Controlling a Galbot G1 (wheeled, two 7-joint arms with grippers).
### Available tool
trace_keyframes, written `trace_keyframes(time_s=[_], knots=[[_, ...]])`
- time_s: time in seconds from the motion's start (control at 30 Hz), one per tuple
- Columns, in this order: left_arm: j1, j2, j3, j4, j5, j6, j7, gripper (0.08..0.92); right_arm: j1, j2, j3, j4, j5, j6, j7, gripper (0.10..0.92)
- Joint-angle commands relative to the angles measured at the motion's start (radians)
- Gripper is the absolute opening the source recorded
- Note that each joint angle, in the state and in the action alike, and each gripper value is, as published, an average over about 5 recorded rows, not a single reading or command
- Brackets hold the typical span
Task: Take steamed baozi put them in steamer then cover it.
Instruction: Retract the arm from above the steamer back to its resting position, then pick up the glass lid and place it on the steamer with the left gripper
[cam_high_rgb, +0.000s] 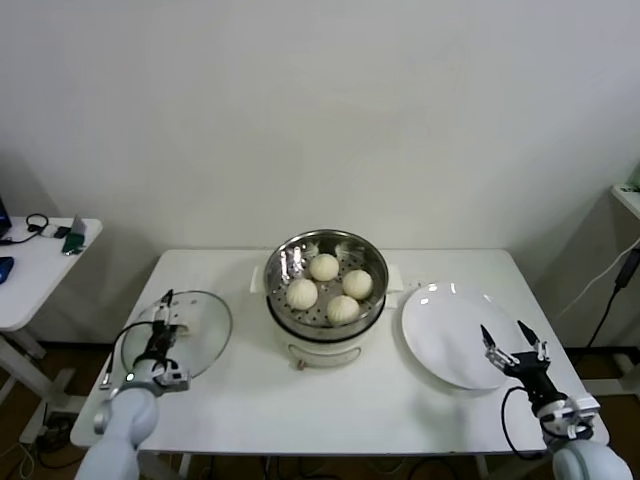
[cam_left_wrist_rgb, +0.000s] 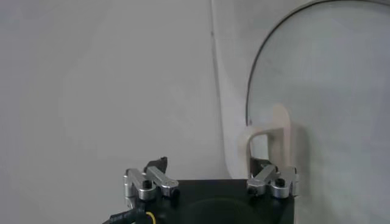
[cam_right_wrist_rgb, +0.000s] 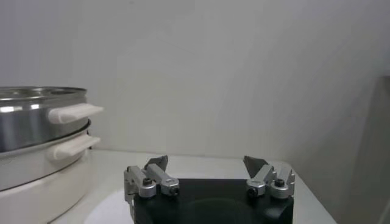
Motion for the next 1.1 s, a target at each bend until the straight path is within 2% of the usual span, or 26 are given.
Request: trace_keyframes(time_s=[0.03,0.37,0.73,0.9,1.1], knots=[[-0.031,-0.008,0.004,0.055,-0.014,-0.012,-0.012,0.765,0.0,0.013,0.003,-0.007,-0.026,0.005,-0.003,0.823],[-0.017,-0.004,0.004,0.032,-0.024,-0.015,-0.009,0.481,0.008,0.024,0.002,-0.016,-0.041,0.01,-0.007,0.823],[0.042,0.036,0.01,-0.106,-0.068,0.021,-0.007,0.176,0.025,0.013,-0.002,-0.033,-0.052,0.014,-0.008,0.823],[0.101,0.08,0.011,-0.25,-0.096,0.105,-0.024,0.151,0.044,-0.01,-0.004,-0.051,-0.051,0.014,-0.008,0.823],[0.195,0.161,0.032,-0.524,-0.138,0.33,-0.008,0.151,0.08,-0.037,-0.019,-0.083,-0.049,0.013,-0.008,0.823]])
